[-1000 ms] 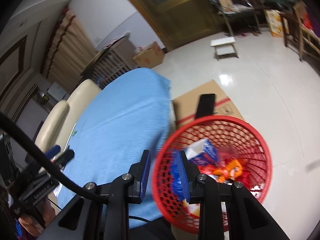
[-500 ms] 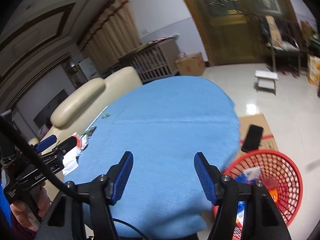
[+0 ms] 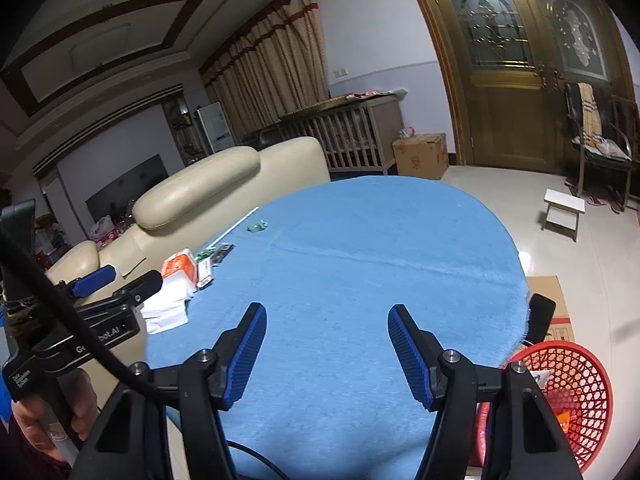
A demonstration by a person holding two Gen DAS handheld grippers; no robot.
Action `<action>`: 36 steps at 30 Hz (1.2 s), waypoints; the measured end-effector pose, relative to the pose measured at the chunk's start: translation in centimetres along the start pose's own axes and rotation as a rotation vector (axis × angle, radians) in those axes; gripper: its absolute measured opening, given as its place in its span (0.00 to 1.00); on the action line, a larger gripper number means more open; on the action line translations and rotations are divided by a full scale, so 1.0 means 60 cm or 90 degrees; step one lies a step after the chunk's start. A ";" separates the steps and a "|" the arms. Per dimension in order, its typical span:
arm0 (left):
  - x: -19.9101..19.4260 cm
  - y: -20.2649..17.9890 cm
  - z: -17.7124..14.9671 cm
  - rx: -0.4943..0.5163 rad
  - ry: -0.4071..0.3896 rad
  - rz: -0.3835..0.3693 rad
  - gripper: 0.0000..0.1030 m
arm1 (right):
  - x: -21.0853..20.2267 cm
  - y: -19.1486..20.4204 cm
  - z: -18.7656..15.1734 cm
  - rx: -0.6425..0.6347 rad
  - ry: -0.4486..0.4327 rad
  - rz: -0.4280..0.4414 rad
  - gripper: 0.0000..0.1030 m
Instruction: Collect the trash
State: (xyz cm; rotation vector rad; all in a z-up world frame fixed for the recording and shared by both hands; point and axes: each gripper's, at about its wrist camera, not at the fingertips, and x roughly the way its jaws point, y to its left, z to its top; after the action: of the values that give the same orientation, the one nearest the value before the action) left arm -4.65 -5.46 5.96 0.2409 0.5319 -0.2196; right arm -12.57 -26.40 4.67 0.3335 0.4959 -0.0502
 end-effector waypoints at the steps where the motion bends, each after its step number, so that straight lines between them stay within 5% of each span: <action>1: -0.004 0.005 -0.002 -0.002 -0.002 0.005 0.81 | -0.003 0.007 -0.001 -0.003 -0.001 0.001 0.66; 30: -0.184 0.077 -0.031 -0.025 -0.089 0.093 0.82 | -0.129 0.112 -0.035 -0.062 -0.059 0.063 0.66; 36: -0.222 0.087 -0.040 -0.028 -0.123 0.117 0.95 | -0.153 0.126 -0.035 -0.067 -0.073 0.067 0.66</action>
State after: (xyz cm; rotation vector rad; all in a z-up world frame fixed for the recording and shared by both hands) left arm -15.56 2.09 11.80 0.2224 0.3205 -0.0508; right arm -20.65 -18.86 9.58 0.2509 0.3648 0.0589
